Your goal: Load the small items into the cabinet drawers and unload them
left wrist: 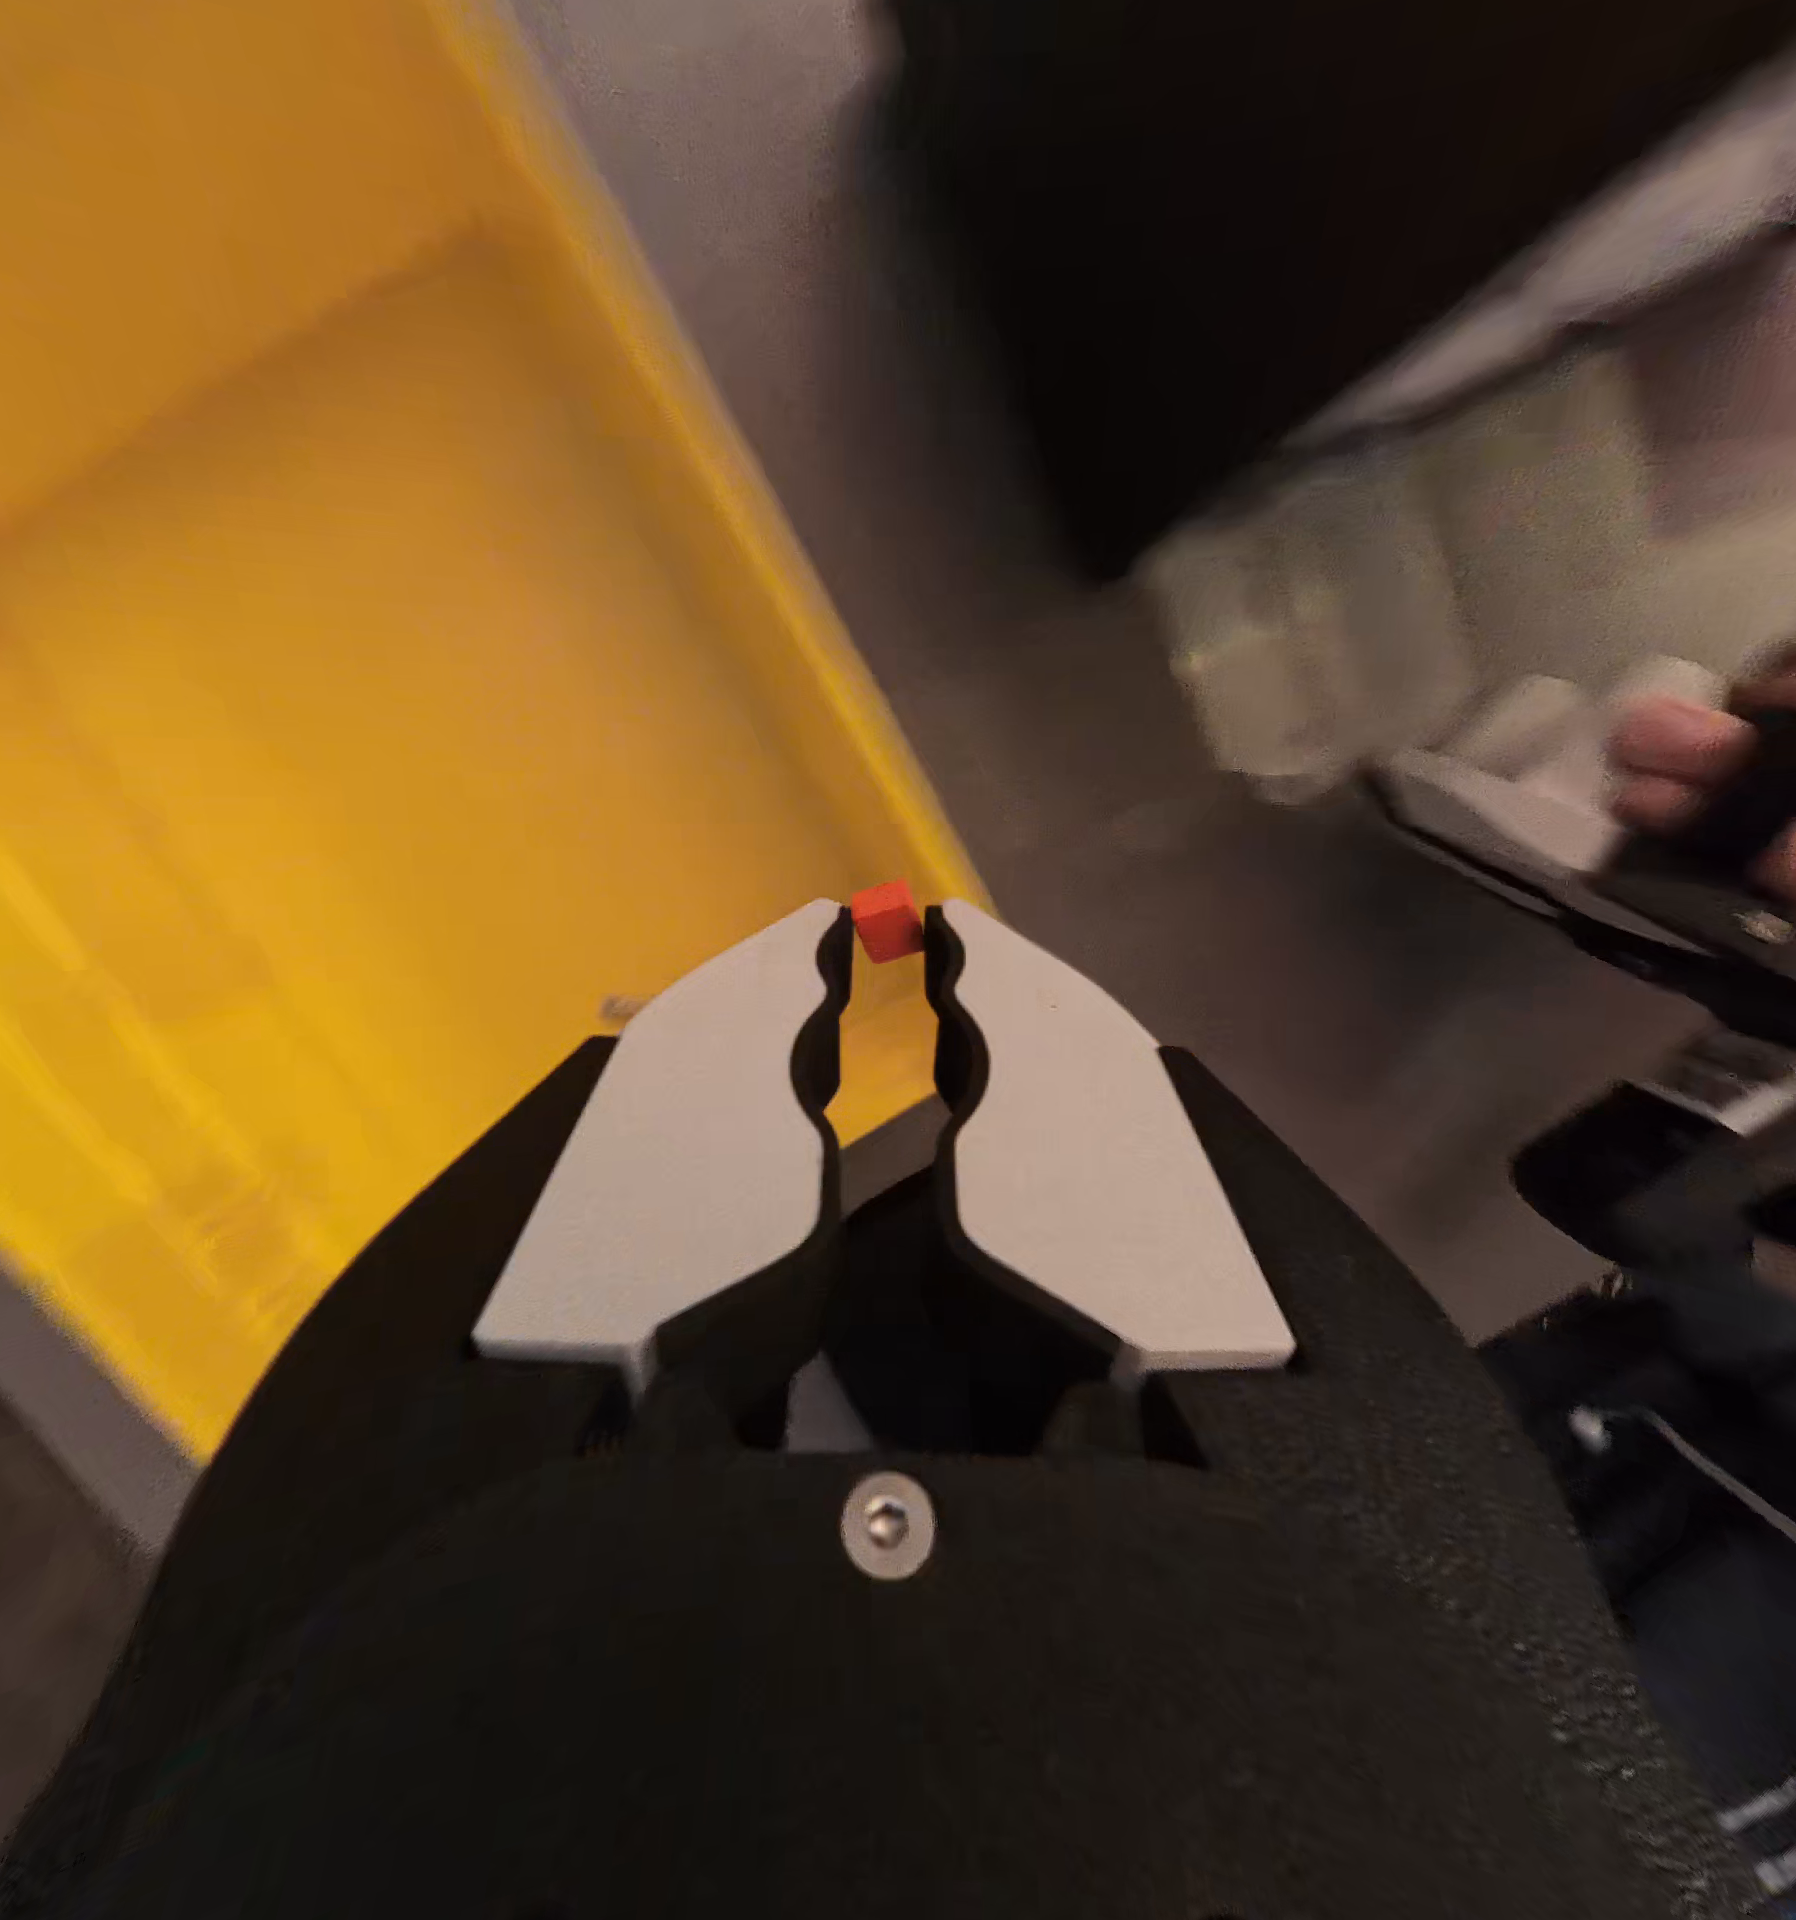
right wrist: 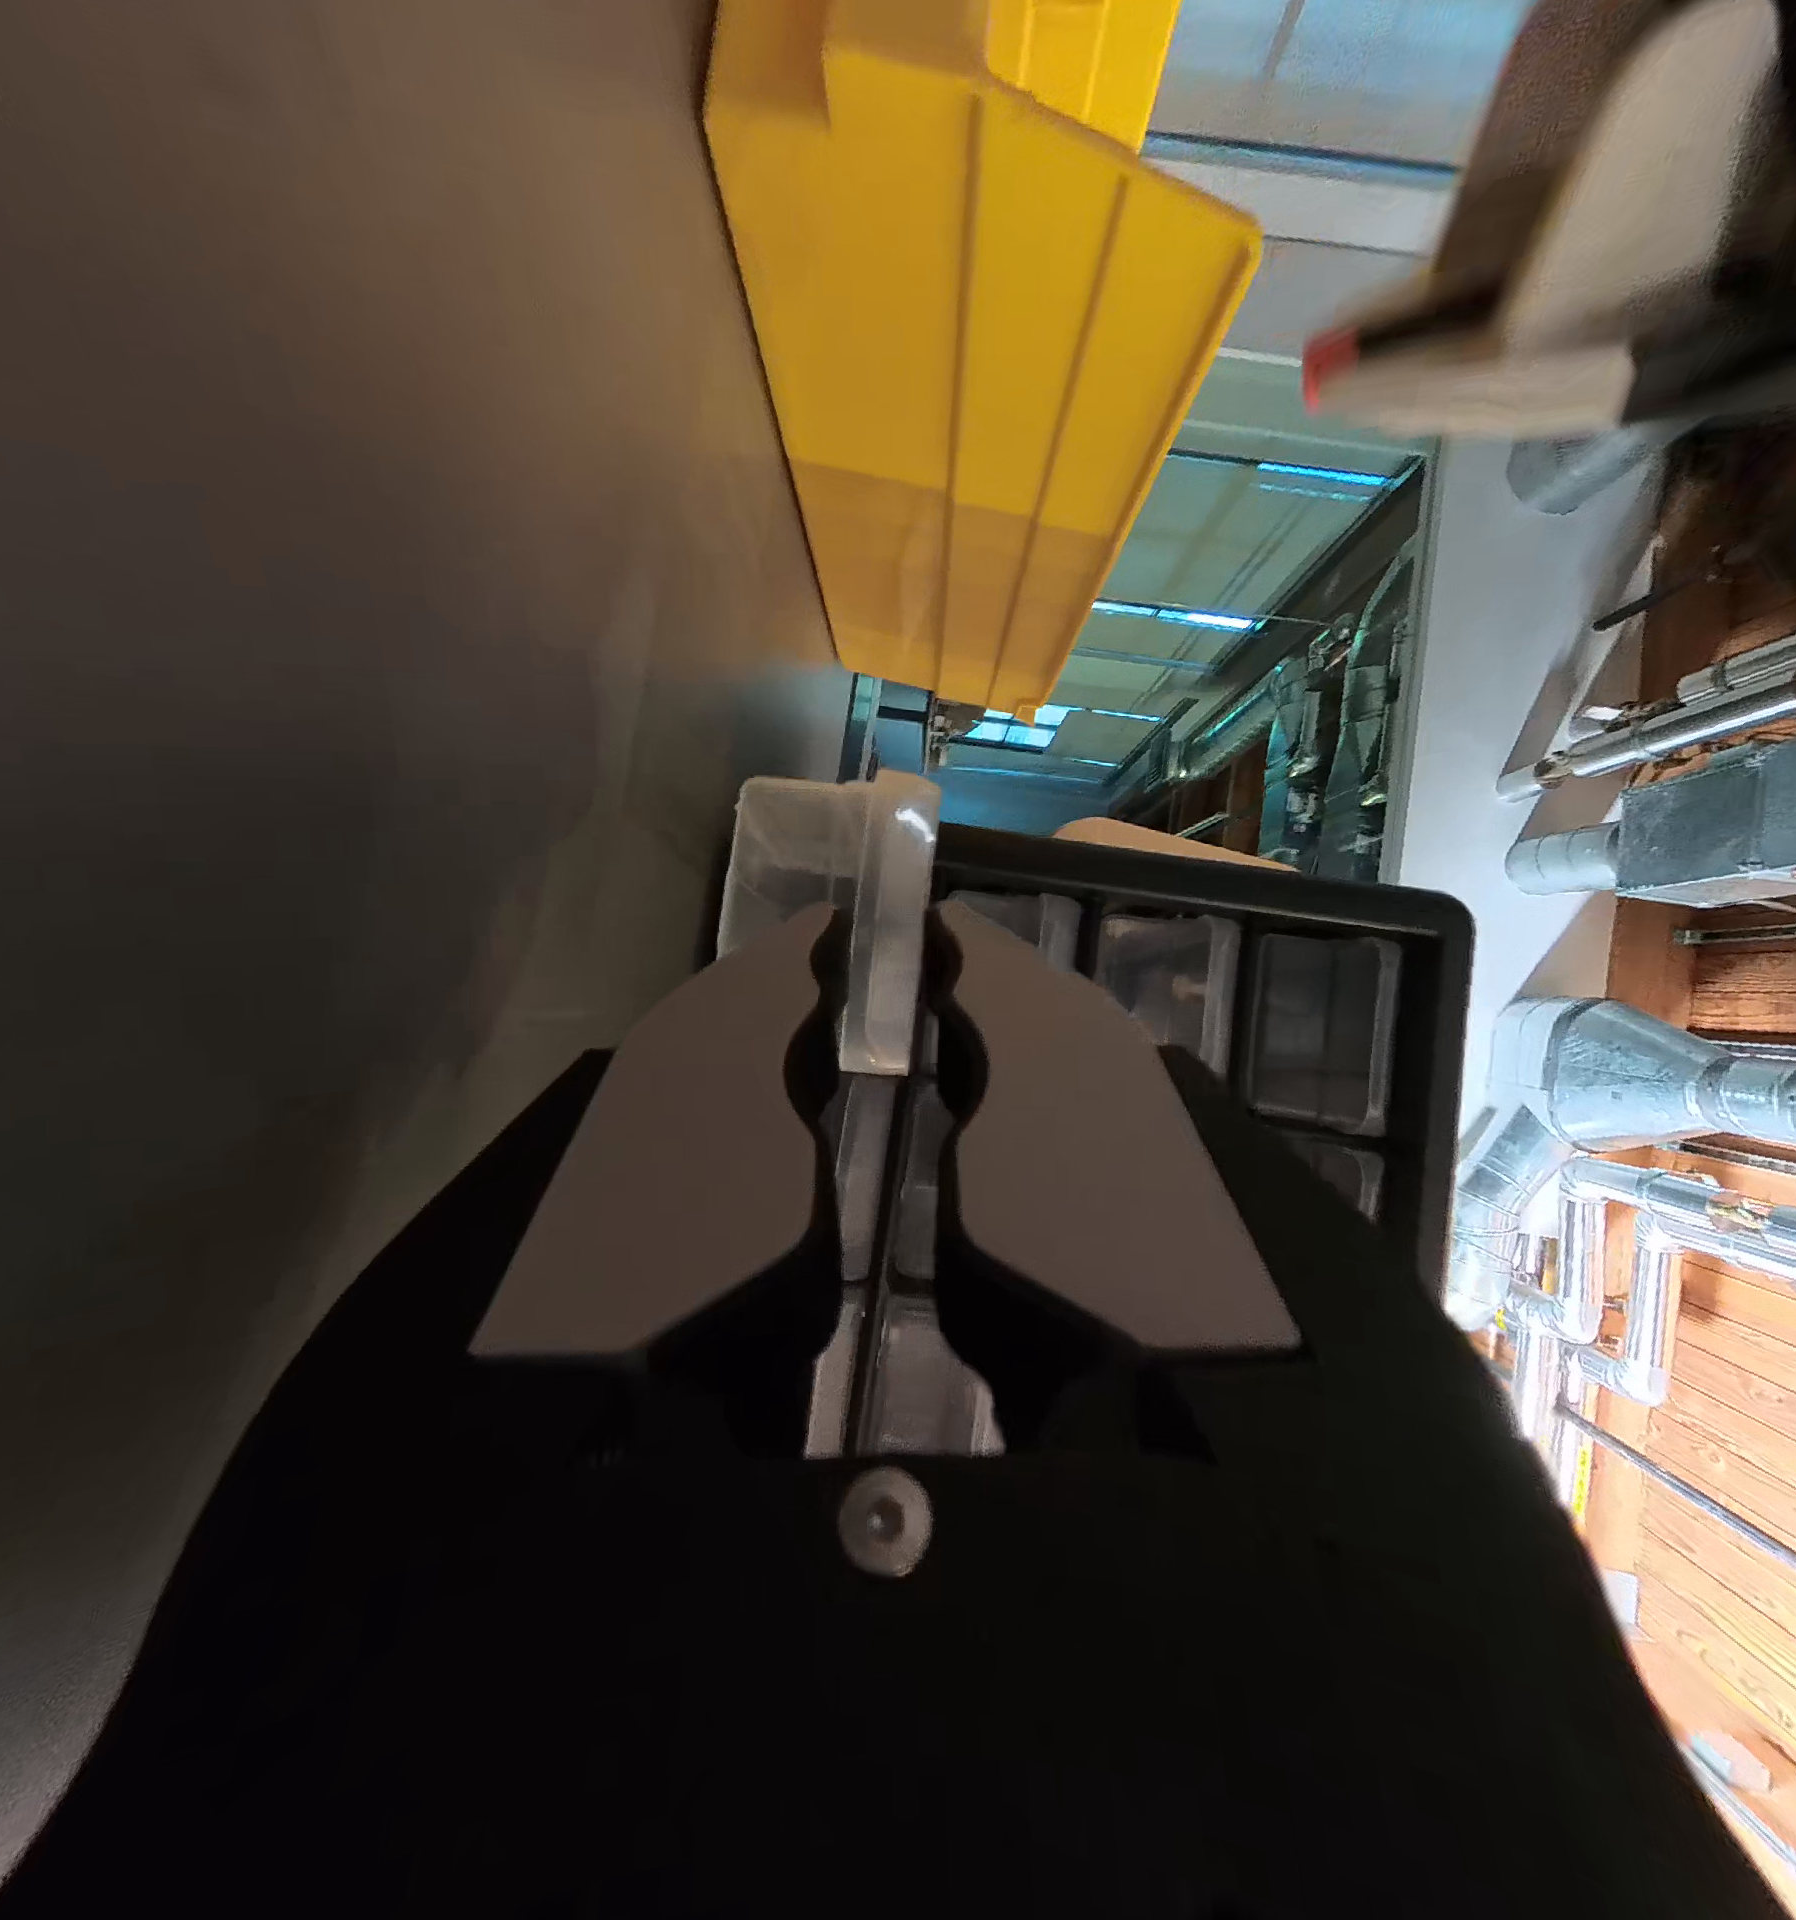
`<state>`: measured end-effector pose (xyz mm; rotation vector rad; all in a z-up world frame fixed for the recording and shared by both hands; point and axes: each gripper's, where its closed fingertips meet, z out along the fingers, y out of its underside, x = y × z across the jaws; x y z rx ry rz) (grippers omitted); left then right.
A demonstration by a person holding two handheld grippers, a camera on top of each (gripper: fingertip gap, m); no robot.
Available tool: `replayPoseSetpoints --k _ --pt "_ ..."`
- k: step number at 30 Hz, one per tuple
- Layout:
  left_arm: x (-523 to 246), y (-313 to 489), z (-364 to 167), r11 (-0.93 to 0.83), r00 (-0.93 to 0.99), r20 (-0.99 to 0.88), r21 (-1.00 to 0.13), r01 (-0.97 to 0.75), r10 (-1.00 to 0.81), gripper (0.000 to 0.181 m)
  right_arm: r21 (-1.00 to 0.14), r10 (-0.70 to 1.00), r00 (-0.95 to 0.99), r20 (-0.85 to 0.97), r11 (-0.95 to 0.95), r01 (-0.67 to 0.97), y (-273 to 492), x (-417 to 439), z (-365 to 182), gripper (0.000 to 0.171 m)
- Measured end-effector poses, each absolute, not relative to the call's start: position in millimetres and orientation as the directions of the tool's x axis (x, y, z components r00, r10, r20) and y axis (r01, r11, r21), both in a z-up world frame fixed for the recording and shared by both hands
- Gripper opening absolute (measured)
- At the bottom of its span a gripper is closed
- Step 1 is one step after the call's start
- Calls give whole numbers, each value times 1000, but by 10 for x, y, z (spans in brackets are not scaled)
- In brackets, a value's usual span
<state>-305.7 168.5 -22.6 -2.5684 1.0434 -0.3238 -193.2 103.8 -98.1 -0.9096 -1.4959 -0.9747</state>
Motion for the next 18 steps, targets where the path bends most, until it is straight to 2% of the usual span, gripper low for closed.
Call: replayPoseSetpoints --k 3,6,11,18 --pt "-2430 1346 -174 -463 488 69 -455 -761 -870 13 96 16 -111 994 379 920 1029 -1957 -938 21" --pt "-1966 1236 -342 -305 351 -19 -453 -838 -936 13 101 18 -116 993 380 919 1034 -1961 -940 21" --pt "-1741 1280 -885 -284 322 -87 -297 -912 -943 13 111 23 -129 991 378 919 1056 -1956 -963 21" --pt "-1752 1465 -1192 -244 279 -207 -181 -953 -938 13 121 42 -147 988 373 920 1087 -1969 -1006 19"
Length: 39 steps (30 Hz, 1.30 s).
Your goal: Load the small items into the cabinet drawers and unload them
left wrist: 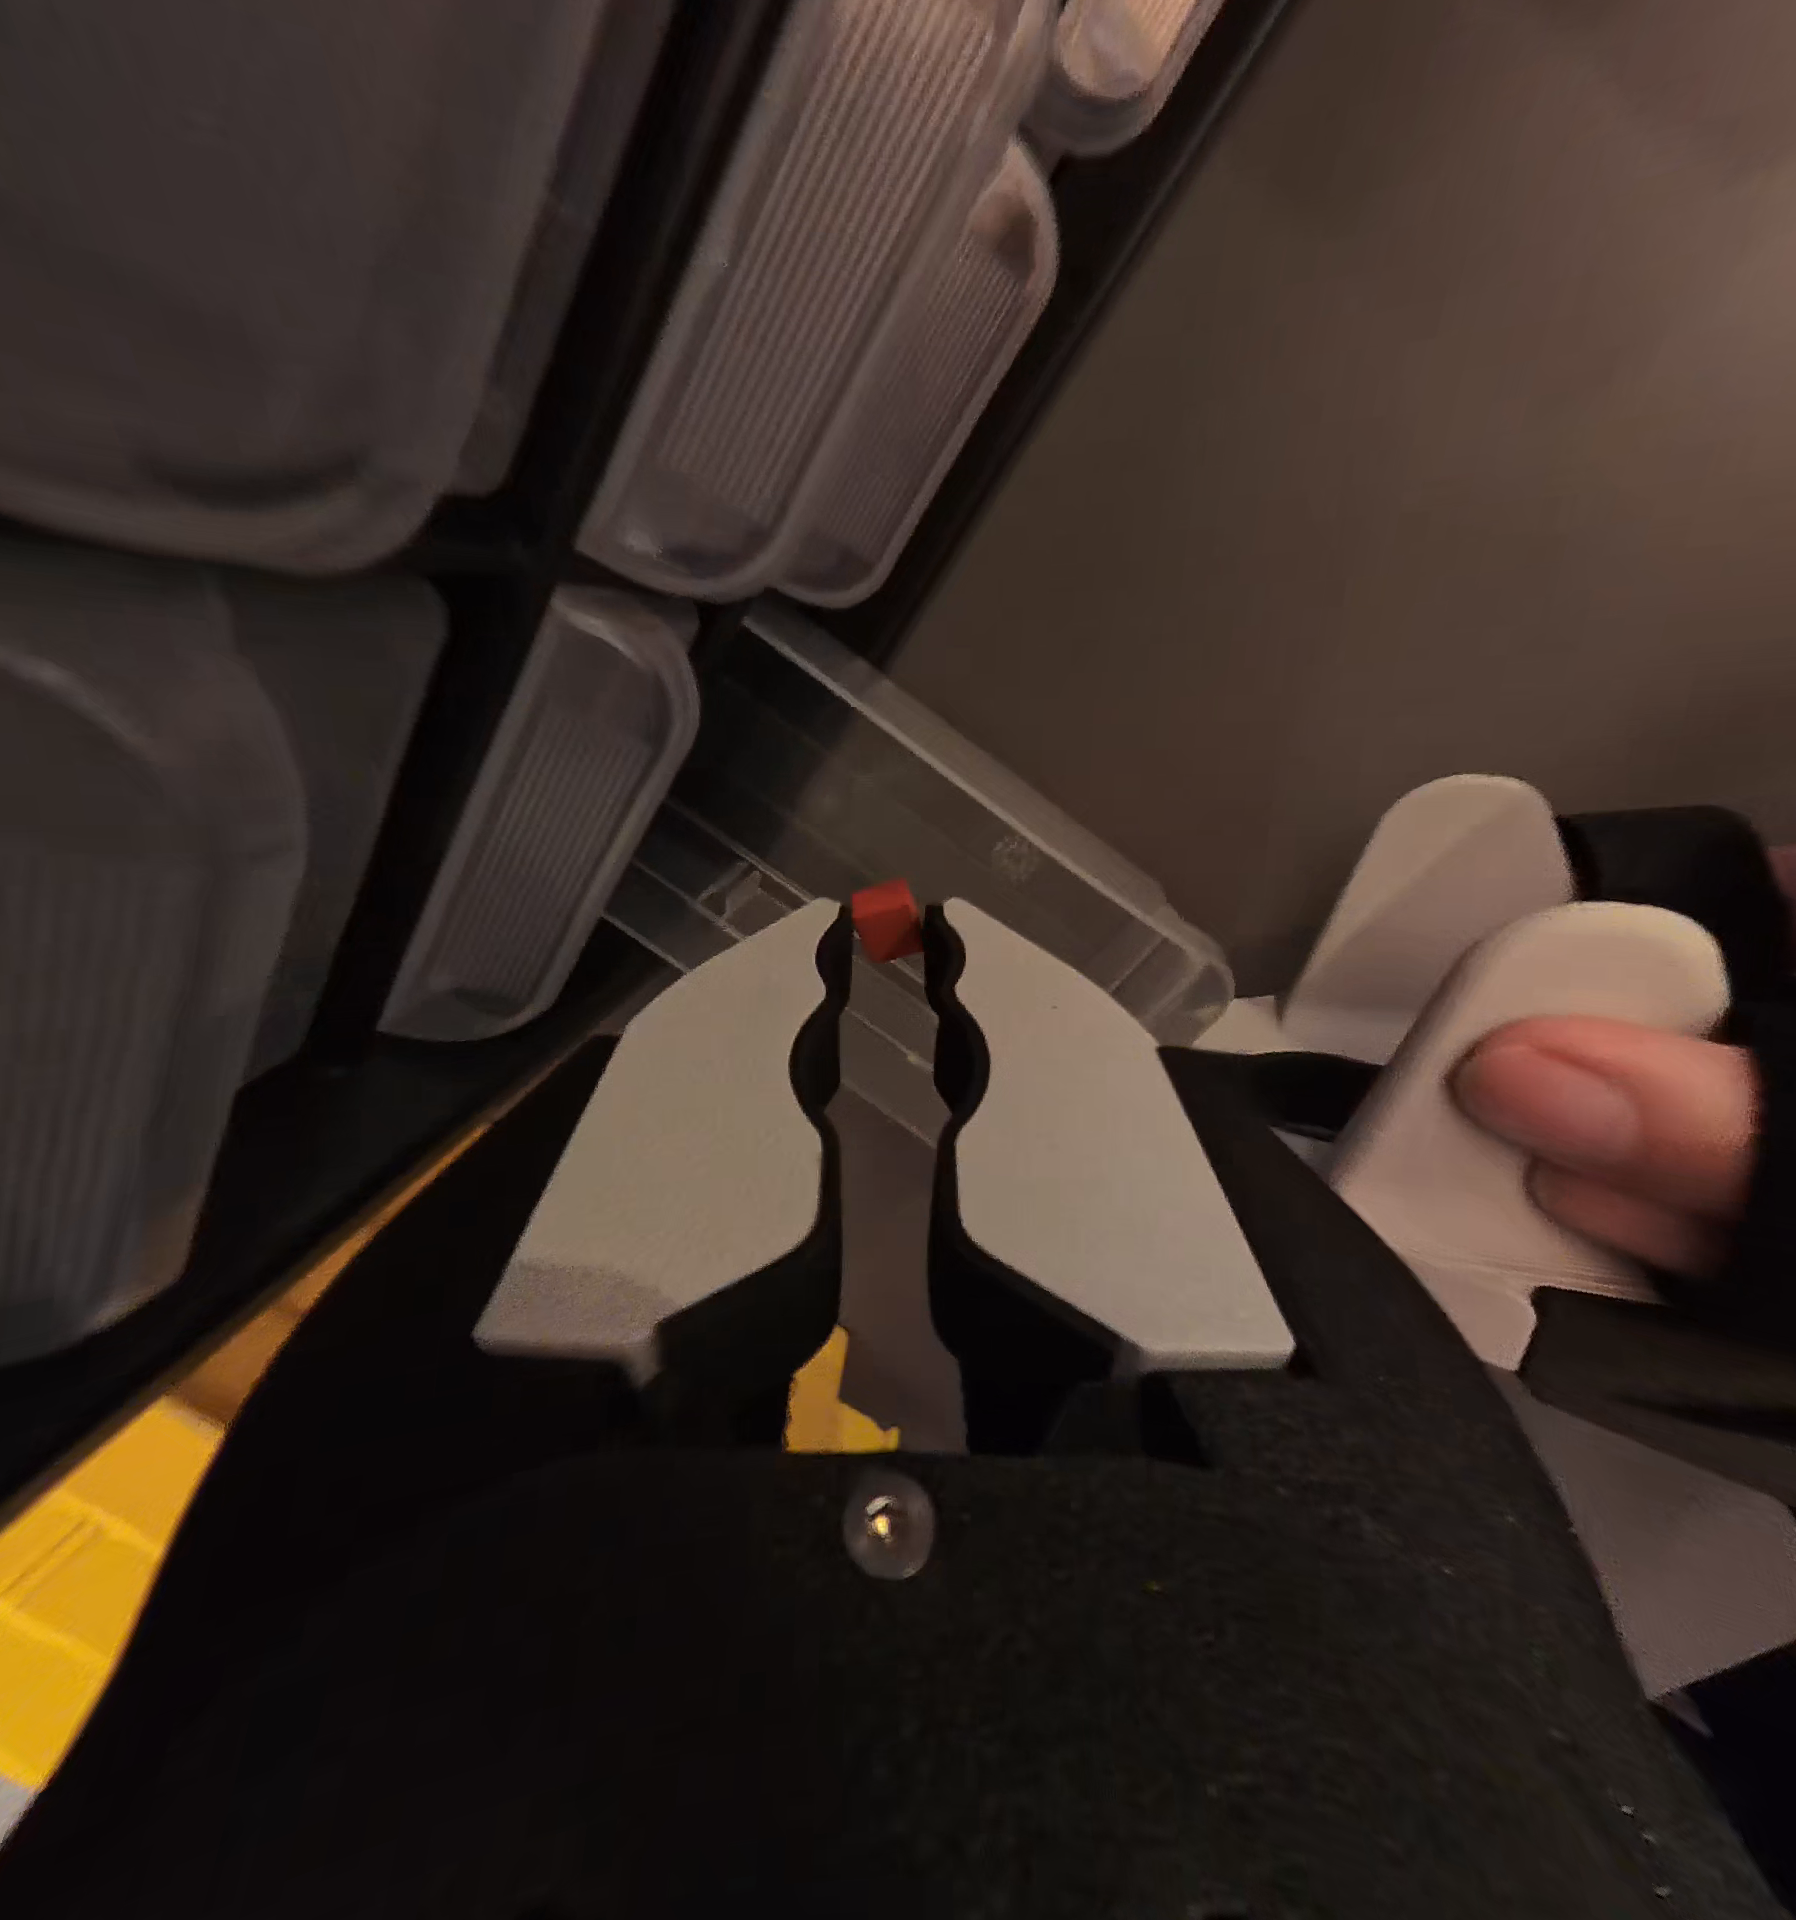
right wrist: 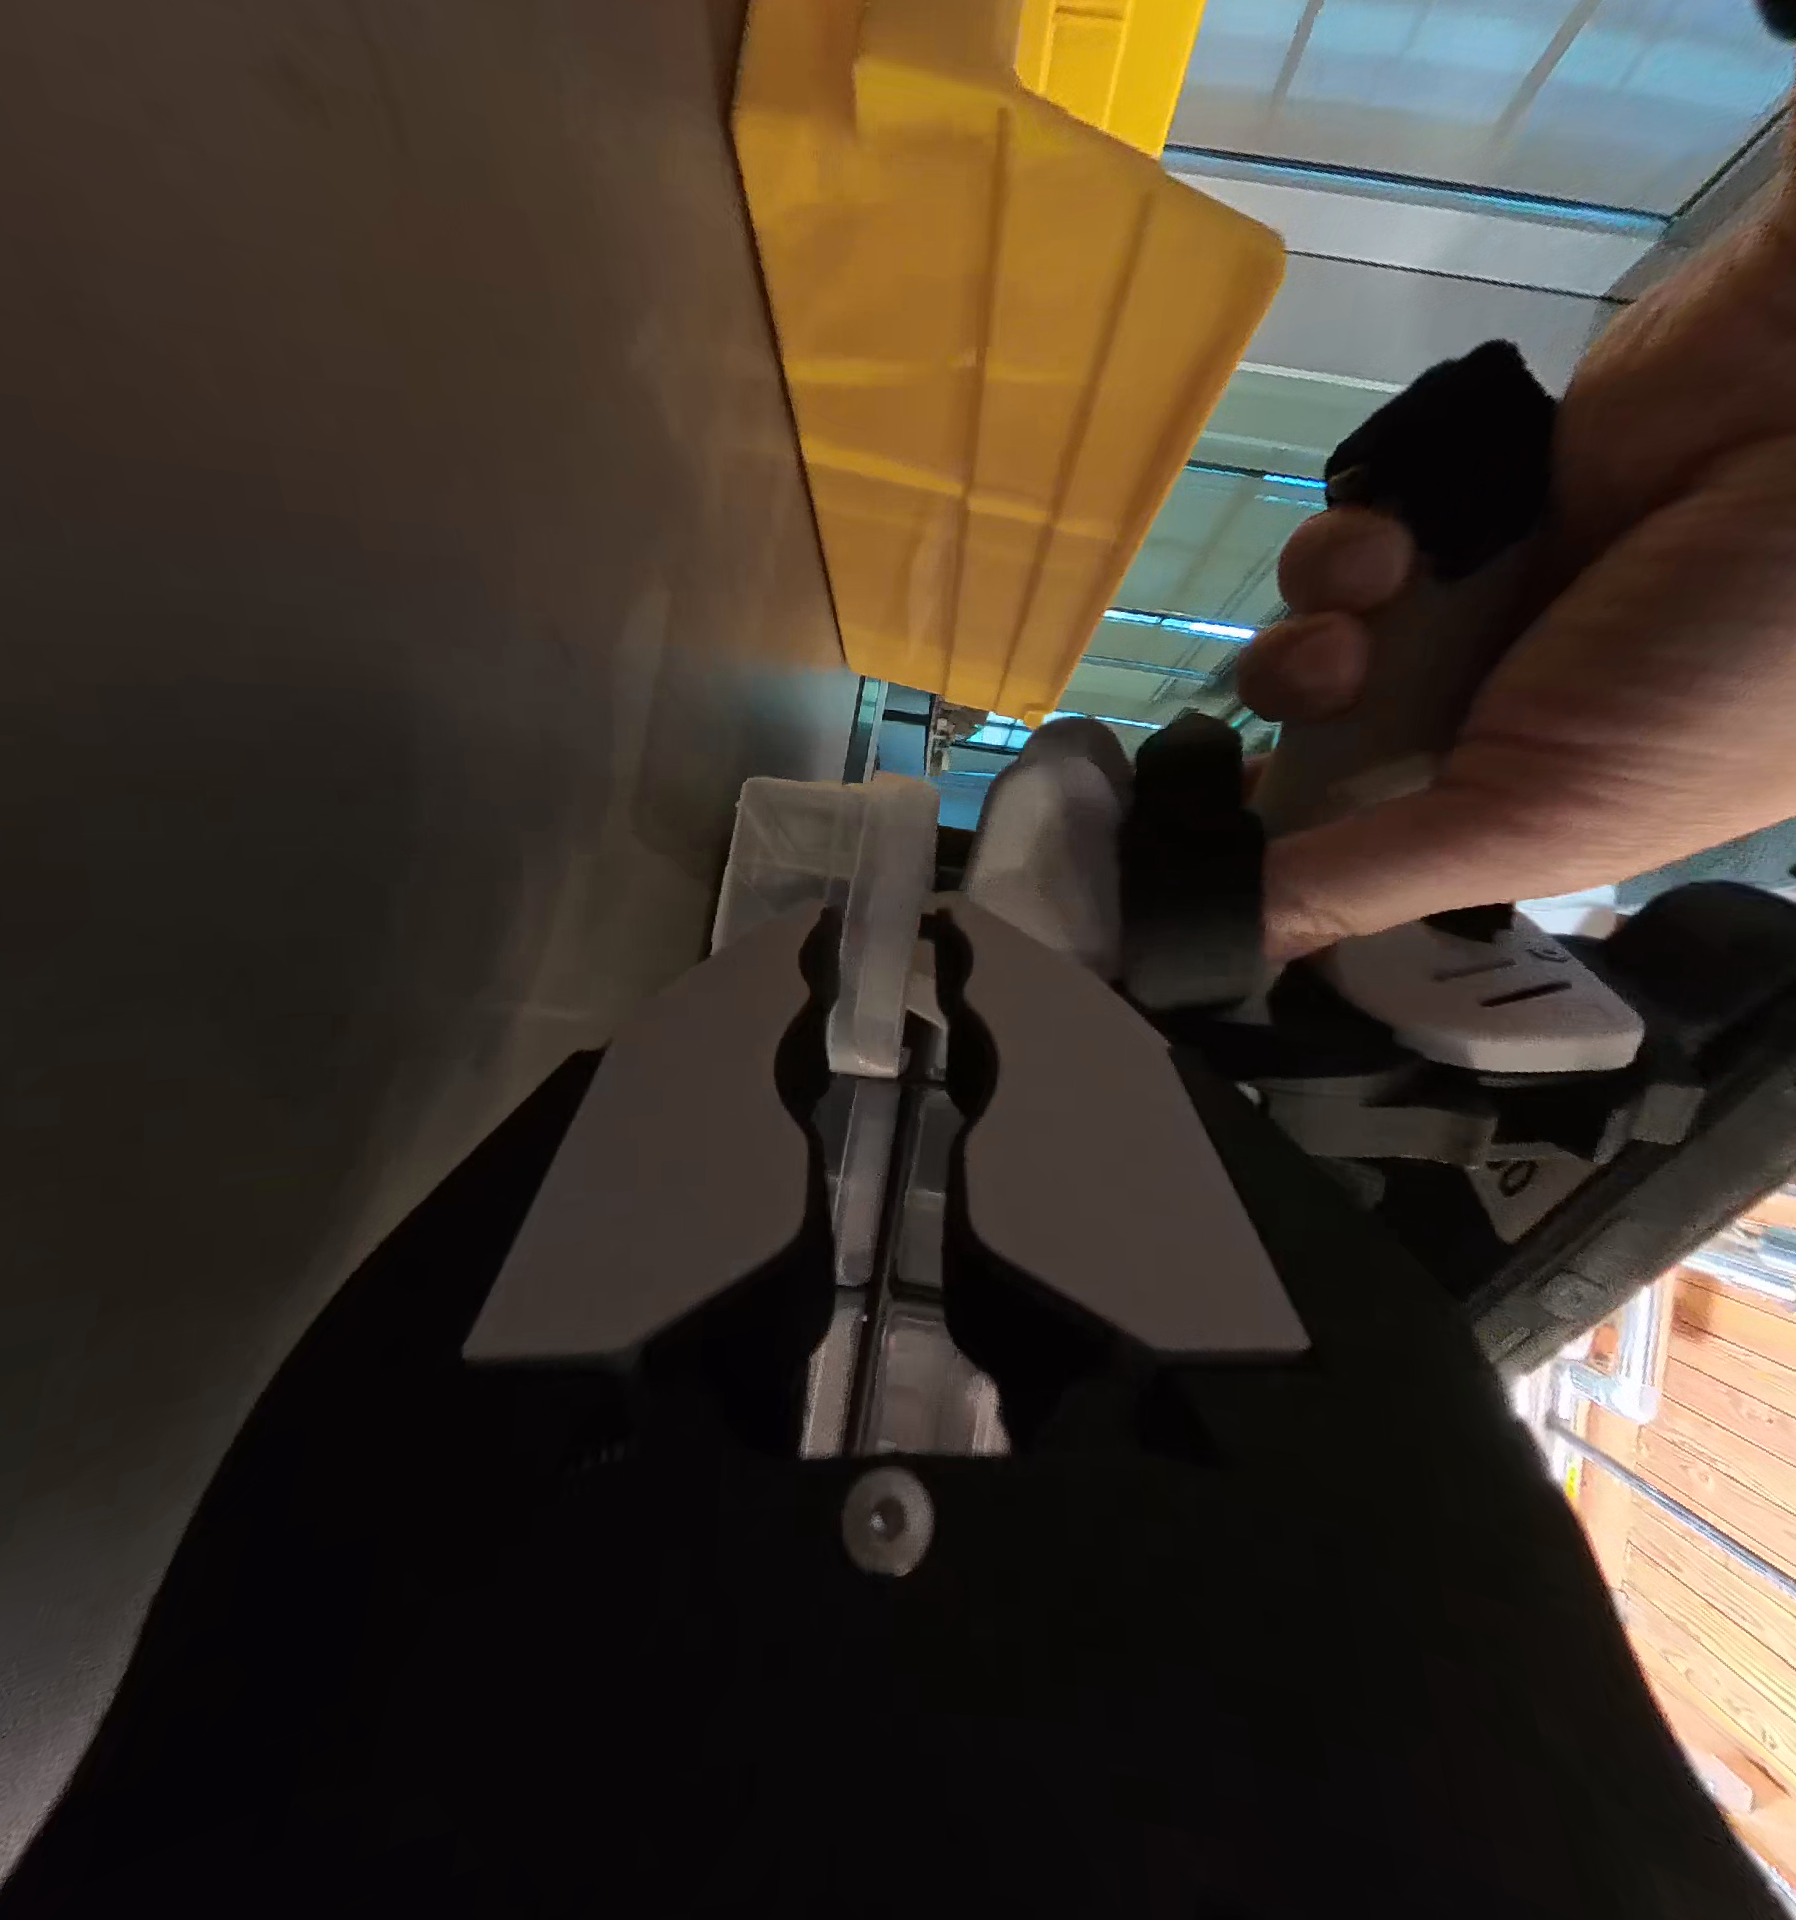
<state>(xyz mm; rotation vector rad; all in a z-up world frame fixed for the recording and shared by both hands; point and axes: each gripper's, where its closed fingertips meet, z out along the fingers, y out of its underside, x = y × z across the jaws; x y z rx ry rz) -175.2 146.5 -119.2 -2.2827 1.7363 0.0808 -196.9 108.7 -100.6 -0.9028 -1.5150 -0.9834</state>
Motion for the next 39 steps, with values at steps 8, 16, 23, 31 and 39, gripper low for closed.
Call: replayPoseSetpoints --k 8,16,23,31,39 --pt "-1723 1557 -1203 -208 255 -281 -185 -960 -925 13 109 53 -137 989 357 928 1129 -1943 -982 17" --pt "-1746 1568 -1217 -194 239 -310 -168 -966 -920 25 122 63 -154 986 352 928 1135 -1944 -1019 16" --pt "-1842 1480 -779 -183 266 -313 -270 -945 -912 27 117 67 -149 987 351 929 1150 -1928 -1028 14" --pt "-2730 1670 -201 -327 424 -442 -280 -903 -791 29 110 69 -140 988 325 939 1278 -1864 -1014 13" --pt "-3037 1927 115 -328 485 -564 -362 -873 -669 29 101 84 -131 988 292 951 1465 -1775 -1018 13"
